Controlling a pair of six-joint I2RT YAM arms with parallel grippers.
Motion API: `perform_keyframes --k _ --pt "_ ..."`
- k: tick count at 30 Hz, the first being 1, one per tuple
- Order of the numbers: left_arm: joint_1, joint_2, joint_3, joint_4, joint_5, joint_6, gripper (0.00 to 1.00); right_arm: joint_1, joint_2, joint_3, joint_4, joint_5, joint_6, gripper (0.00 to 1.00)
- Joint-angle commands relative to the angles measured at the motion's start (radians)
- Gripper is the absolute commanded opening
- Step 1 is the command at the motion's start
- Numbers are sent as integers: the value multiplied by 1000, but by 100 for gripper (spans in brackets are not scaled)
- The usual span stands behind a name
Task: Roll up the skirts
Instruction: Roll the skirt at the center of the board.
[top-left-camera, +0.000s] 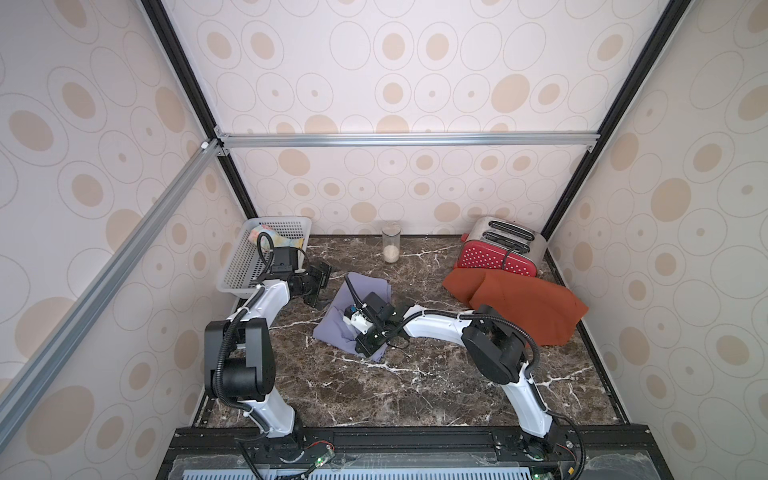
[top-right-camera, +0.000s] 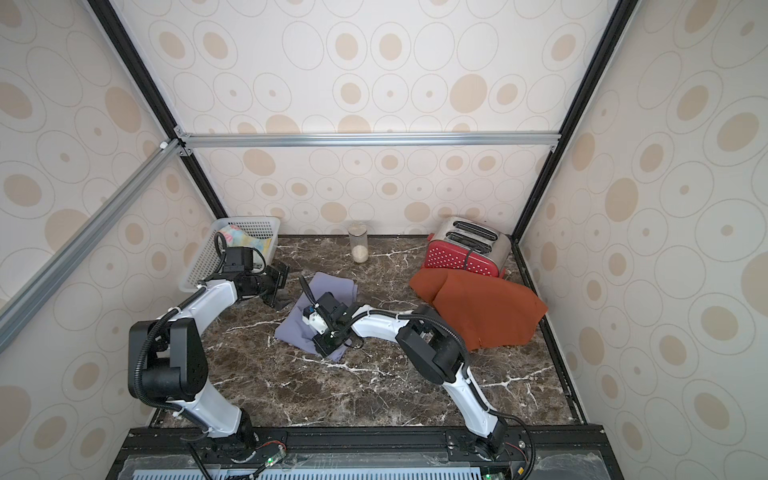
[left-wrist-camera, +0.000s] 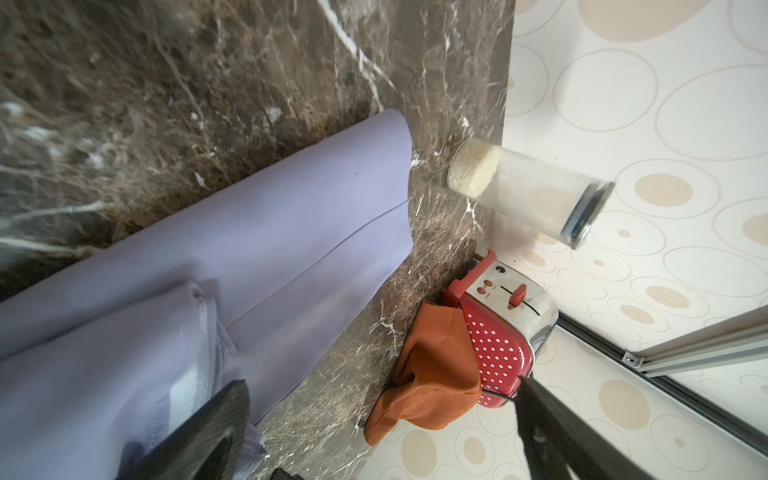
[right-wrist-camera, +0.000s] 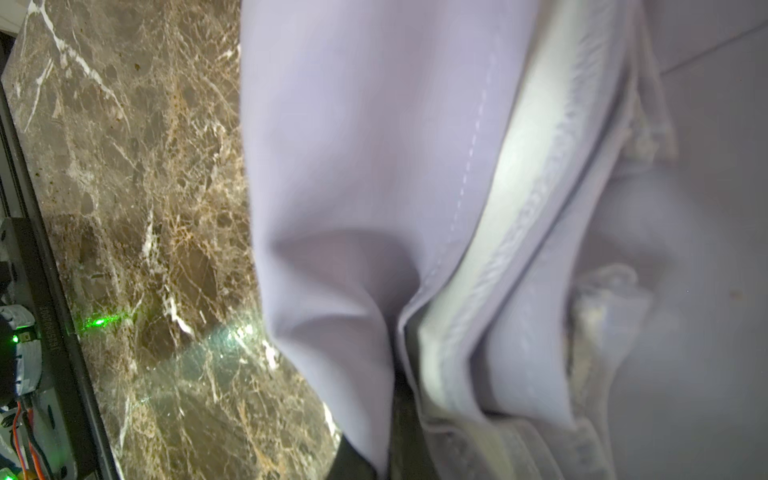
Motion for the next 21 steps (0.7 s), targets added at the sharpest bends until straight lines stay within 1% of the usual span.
perform_keyframes --k 1,3,5,8,10,11,12,13,15,18,19,21 --pt "11 14 97 -89 43 8 99 -6 75 -36 -70 63 18 0" --pt "11 38 130 -132 84 40 99 -6 75 -36 -69 63 19 0" --pt "11 32 148 -186 73 89 99 -8 75 -36 -68 59 19 0" --pt "13 -32 156 -270 -22 203 99 -10 69 -35 -63 39 15 0" --pt "8 -116 115 -346 -139 274 99 -15 63 -21 -80 25 15 0" --pt "5 -159 80 -360 -195 289 99 -18 61 -10 -95 6 18 0" --pt "-1 -218 20 -343 -241 296 99 -24 58 -1 -104 -32 22 0" --pt "-9 -277 -52 -295 -262 301 99 -34 54 4 -107 -76 31 0" --pt "-29 -372 -170 -221 -284 304 99 -51 49 12 -104 -158 59 0" --pt "-106 -479 -325 -147 -298 315 99 -74 54 32 -98 -280 97 0" --pt "-137 -513 -391 -90 -294 297 99 -81 59 43 -102 -319 103 0" --pt "-166 -551 -499 5 -286 247 99 -87 62 52 -95 -366 110 0"
